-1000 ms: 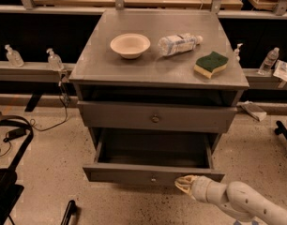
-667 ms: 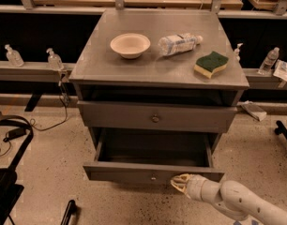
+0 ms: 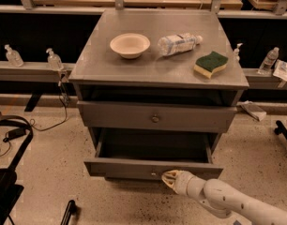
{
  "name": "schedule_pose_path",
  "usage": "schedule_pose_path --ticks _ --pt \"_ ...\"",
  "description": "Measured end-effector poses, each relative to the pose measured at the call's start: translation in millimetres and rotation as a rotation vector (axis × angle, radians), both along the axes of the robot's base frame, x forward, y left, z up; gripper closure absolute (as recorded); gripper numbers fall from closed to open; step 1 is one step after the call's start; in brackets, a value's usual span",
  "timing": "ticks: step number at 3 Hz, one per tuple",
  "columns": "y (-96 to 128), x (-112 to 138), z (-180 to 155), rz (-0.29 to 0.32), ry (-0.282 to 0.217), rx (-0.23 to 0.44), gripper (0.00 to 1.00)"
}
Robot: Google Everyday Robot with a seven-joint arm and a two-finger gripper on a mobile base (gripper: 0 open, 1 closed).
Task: Close middle drawer
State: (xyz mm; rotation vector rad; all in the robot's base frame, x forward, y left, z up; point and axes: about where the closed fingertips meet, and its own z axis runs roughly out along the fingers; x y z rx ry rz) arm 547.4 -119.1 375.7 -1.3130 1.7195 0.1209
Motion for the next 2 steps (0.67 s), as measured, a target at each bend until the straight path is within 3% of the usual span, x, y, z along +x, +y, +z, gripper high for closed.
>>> schedule_pose_path --ticks 2 --pt "5.5 26.7 -9.1 -0.029 -0.016 -0.046 1.0"
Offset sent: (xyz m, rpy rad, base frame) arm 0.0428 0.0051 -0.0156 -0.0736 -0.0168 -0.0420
